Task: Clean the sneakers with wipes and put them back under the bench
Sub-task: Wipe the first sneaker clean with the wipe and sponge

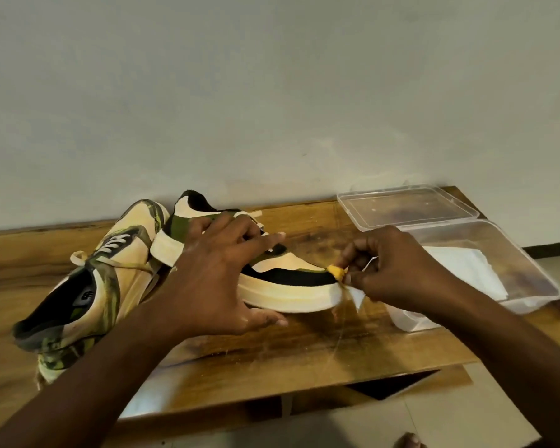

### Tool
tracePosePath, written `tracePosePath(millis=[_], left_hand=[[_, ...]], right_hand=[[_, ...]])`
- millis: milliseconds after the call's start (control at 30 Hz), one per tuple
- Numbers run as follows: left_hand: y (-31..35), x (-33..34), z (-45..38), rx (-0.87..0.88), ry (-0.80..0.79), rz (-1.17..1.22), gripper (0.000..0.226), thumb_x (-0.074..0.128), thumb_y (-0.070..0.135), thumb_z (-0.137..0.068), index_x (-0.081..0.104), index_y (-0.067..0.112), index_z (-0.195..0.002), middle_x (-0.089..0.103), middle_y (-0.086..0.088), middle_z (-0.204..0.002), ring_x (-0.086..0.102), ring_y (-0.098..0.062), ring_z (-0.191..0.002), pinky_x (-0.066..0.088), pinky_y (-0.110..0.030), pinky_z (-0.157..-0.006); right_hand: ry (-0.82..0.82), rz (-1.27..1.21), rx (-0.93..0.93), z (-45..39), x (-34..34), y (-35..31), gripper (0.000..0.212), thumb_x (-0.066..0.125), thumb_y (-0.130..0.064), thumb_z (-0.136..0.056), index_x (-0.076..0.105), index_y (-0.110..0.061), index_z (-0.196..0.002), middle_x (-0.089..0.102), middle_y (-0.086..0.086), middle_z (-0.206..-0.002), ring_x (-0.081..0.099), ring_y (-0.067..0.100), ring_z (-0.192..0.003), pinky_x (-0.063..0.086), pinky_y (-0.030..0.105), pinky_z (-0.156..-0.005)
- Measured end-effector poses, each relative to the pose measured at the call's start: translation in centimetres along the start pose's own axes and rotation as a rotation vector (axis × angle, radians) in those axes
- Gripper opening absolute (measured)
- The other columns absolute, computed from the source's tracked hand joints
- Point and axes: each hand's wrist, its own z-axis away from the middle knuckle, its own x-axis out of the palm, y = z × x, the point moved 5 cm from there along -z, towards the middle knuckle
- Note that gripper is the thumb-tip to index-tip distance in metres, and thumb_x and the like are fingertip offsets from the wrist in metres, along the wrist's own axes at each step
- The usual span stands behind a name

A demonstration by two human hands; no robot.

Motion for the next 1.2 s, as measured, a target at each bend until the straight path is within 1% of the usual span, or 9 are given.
tracePosePath(millis=[100,200,333,433,533,800,933,1067,1200], left_hand=[[0.6,0.6,0.2,0.011,-0.021,-0.066,0.111,0.063,0.101,-0.051,0.063,0.035,-0.139,0.05,0.01,-0.115,0.052,-0.021,-0.115,0.037,-0.05,-0.099],[0.6,1.2,0.3,-0.012,0.004,-0.049,0.107,0.066,0.099,-0.052,0.063,0.035,-0.138,0.049,0.007,-0.128,0.048,-0.024,-0.127,0.032,-0.049,-0.102],[0.5,2.1,0.1,-0.046,-0.017,-0.038,0.108,0.054,0.105,-0.055,0.056,0.04,-0.141,0.04,0.005,-0.159,0.025,-0.024,-0.155,0.02,-0.053,-0.114],[0.4,2.3,-0.1,-0.035,-0.03,-0.052,0.107,0.051,0.106,-0.058,0.055,0.039,-0.141,0.048,0.01,-0.155,0.031,-0.02,-0.153,0.019,-0.051,-0.113],[0.2,2.3,-0.2,-0.03,-0.008,-0.053,0.104,0.051,0.106,-0.06,0.057,0.039,-0.14,0.053,0.013,-0.149,0.039,-0.019,-0.147,0.023,-0.051,-0.11],[-0.5,2.5,-1.0,-0.005,0.04,0.013,0.091,0.061,0.094,-0.062,0.064,0.039,-0.135,0.058,0.013,-0.14,0.045,-0.02,-0.141,0.027,-0.051,-0.103],[-0.7,2.5,-1.3,0.004,0.054,0.044,0.084,0.068,0.088,-0.061,0.068,0.043,-0.132,0.06,0.017,-0.137,0.046,-0.02,-0.14,0.027,-0.052,-0.103],[-0.5,2.3,-1.2,0.052,0.14,0.134,0.069,0.074,0.077,-0.061,0.077,0.04,-0.12,0.067,0.02,-0.128,0.054,-0.02,-0.132,0.028,-0.055,-0.101],[-0.9,1.6,-1.1,0.074,0.262,0.266,0.067,0.088,0.064,-0.055,0.079,0.035,-0.115,0.071,0.021,-0.119,0.058,-0.019,-0.128,0.031,-0.061,-0.101]], right_hand=[[0.013,-0.029,0.026,0.4,0.4,0.4,0.024,0.081,-0.003,-0.084,0.079,-0.027,-0.086,0.073,-0.007,-0.069,0.07,0.006,-0.064,0.059,0.024,-0.055],[0.054,-0.077,0.05,0.4,0.5,0.8,0.023,0.081,-0.004,-0.084,0.079,-0.027,-0.086,0.075,-0.003,-0.072,0.074,0.017,-0.071,0.065,0.045,-0.067],[0.141,-0.132,0.055,0.4,0.4,1.3,0.021,0.083,-0.006,-0.083,0.08,-0.027,-0.082,0.076,-0.007,-0.073,0.074,0.012,-0.07,0.066,0.038,-0.064],[0.19,-0.072,-0.003,0.8,0.8,0.9,0.021,0.084,-0.008,-0.082,0.078,-0.028,-0.08,0.073,-0.014,-0.074,0.068,-0.003,-0.071,0.054,0.01,-0.059],[0.237,-0.051,-0.046,1.3,0.9,0.1,0.019,0.085,-0.01,-0.081,0.08,-0.027,-0.084,0.071,-0.019,-0.075,0.065,-0.01,-0.07,0.044,0.002,-0.054],[0.242,-0.078,-0.192,3.2,3.3,-2.4,0.018,0.086,-0.009,-0.079,0.079,-0.025,-0.079,0.072,-0.017,-0.081,0.068,0.0,-0.069,0.052,0.011,-0.057],[0.293,-0.138,-0.078,2.3,1.5,-0.7,0.014,0.086,-0.012,-0.079,0.078,-0.023,-0.078,0.073,-0.014,-0.078,0.068,-0.001,-0.066,0.053,0.015,-0.054],[0.264,-0.112,0.042,1.1,0.8,1.5,0.021,0.084,-0.005,-0.081,0.079,-0.026,-0.081,0.075,-0.011,-0.08,0.073,0.009,-0.075,0.065,0.034,-0.067],[0.223,-0.397,0.086,1.0,0.5,1.3,0.02,0.08,0.002,-0.084,0.079,-0.018,-0.083,0.077,-0.001,-0.086,0.077,0.024,-0.083,0.065,0.041,-0.063]])
